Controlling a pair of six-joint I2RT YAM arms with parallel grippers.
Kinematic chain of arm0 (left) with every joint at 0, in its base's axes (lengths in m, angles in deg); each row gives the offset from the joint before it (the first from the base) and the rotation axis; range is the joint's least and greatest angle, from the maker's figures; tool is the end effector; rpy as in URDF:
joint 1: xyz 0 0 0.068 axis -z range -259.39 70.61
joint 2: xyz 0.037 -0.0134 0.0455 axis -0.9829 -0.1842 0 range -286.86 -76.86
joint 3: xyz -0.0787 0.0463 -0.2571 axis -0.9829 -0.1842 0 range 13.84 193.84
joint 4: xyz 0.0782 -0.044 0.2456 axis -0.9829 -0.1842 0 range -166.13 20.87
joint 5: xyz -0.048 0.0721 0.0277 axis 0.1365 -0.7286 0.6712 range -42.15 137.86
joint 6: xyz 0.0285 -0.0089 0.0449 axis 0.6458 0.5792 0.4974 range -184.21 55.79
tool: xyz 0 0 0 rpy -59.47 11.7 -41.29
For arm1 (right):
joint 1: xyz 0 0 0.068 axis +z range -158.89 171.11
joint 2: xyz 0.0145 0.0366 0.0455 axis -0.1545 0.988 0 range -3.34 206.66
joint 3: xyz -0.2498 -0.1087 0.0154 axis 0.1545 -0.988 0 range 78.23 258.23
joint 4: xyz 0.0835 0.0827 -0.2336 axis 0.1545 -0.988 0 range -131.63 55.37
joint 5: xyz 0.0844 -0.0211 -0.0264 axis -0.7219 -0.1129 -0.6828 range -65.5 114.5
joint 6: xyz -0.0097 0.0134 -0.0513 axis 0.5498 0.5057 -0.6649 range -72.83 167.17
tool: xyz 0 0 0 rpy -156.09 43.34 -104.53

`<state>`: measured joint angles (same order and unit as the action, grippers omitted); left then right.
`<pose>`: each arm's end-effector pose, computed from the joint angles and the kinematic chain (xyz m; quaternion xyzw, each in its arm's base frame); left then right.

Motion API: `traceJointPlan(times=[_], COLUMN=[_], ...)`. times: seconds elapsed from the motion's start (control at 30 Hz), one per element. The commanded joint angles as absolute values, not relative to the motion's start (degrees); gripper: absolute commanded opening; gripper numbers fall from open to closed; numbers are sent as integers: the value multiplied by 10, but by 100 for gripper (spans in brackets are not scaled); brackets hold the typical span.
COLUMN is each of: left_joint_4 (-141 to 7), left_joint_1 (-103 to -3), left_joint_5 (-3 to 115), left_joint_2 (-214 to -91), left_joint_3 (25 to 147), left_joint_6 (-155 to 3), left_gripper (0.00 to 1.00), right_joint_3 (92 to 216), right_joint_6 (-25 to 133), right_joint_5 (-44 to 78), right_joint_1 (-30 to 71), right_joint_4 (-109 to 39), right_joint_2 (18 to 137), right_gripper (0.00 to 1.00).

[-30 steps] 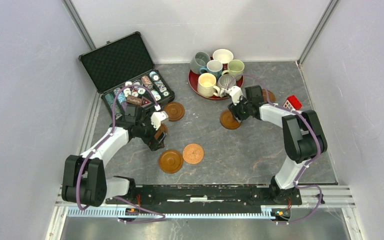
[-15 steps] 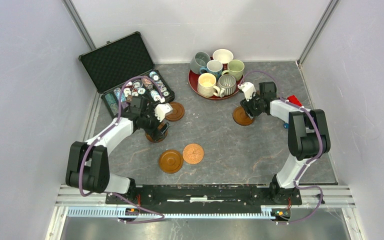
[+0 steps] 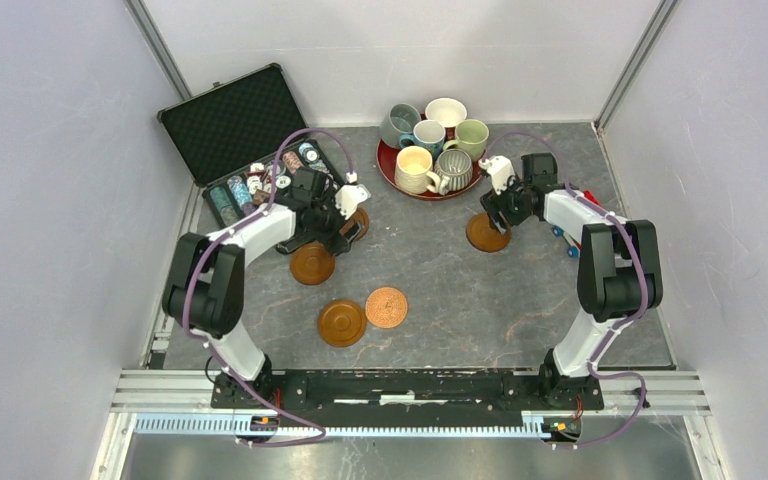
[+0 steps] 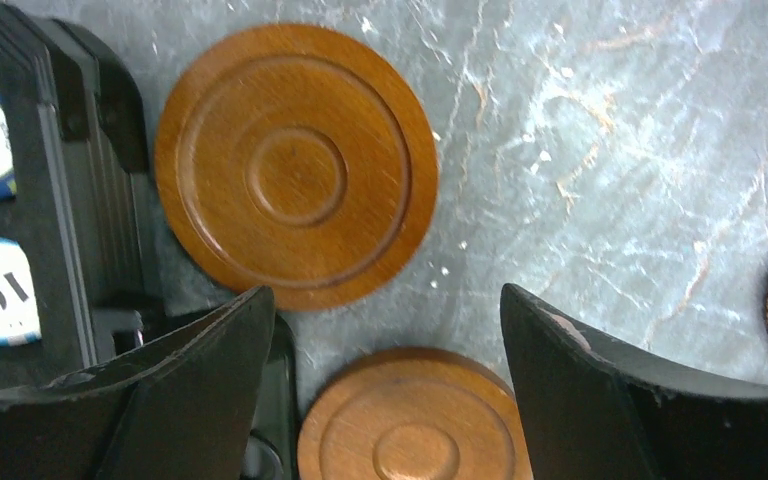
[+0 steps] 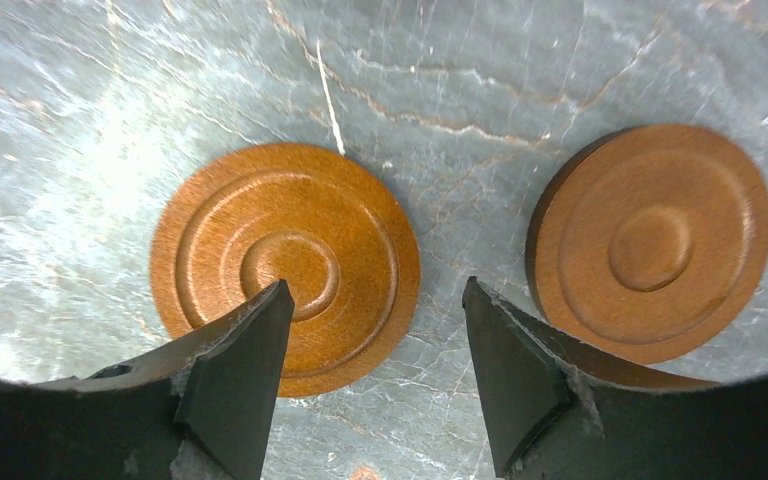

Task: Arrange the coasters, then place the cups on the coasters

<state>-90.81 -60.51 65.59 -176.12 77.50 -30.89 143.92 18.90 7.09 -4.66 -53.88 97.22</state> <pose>0.3324 -0.1252 0.1895 0.4560 0.8323 -0.1118 0.2948 0.3652 0.0377 0.1948 -0.3079 0.8898 0.0774 0.3278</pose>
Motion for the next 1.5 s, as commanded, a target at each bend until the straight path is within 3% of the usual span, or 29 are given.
traceJointPlan(times=[0.0, 0.4, 0.6, 1.03, 1.47], left_joint_4=[-912, -981, -1007, -1029, -1051], left_joint_1=[-578, -467, -401, -253, -237], left_joint_5=[649, 605, 647, 646, 629], left_joint_2=[-1811, -1879, -1872, -1965, -2038], left_joint_3=[838, 878, 895, 1009, 1139], left_joint_6=[-331, -310, -328, -323, -316], left_gripper=[86, 69, 64, 60, 59], right_joint_3=[1477, 1450, 1431, 1389, 1359], right_joint_6=[204, 214, 210, 217, 223], right_joint_5=[23, -61, -67, -72, -75], right_joint_1=[-49, -85, -108, -142, -166], right_joint_4=[-565, -617, -620, -603, -582], right_joint_2=[930, 866, 841, 829, 804], right_gripper=[72, 73, 73, 73, 73])
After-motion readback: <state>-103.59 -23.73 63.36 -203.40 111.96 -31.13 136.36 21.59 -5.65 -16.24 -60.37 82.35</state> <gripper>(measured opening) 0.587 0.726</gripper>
